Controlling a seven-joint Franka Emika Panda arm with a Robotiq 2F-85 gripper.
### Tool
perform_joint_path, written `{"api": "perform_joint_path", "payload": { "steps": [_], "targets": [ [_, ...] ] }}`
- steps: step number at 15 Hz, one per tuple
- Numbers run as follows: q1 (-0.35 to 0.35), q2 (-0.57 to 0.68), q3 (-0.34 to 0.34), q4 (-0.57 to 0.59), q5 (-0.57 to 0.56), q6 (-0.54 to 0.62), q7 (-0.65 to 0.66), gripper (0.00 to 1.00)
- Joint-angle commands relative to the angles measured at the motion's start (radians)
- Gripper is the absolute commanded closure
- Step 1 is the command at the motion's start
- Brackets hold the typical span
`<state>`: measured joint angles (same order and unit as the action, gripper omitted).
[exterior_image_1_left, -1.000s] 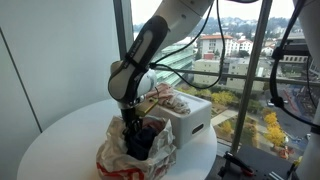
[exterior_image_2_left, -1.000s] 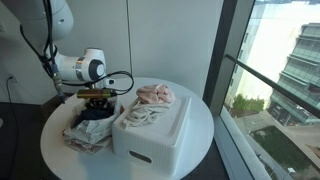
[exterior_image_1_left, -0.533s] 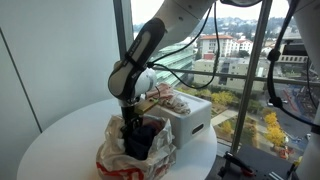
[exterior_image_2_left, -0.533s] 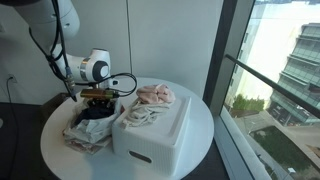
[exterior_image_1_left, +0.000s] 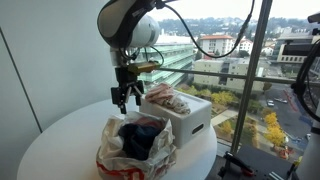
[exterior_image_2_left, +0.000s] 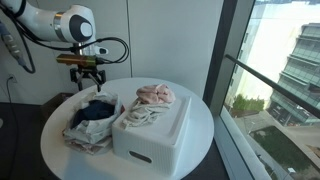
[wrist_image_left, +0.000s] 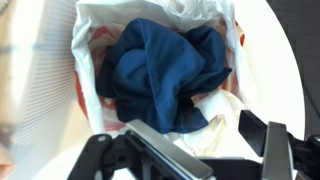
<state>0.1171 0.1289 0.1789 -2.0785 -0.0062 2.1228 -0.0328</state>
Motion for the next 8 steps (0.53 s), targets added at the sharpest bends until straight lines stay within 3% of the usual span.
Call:
{"api": "perform_joint_path", "payload": {
  "steps": [1,4,8],
  "targets": [
    [-0.018,-0.190,-0.055,-0.034,-0.056,-0.041,0.100,0.00],
    [-0.071,-0.233,-0.114,-0.001,-0.106,-0.035,0.155,0.00],
    [-0.141,-0.163,-0.178,0.073,-0.163,-0.015,0.195,0.00]
  ]
}}
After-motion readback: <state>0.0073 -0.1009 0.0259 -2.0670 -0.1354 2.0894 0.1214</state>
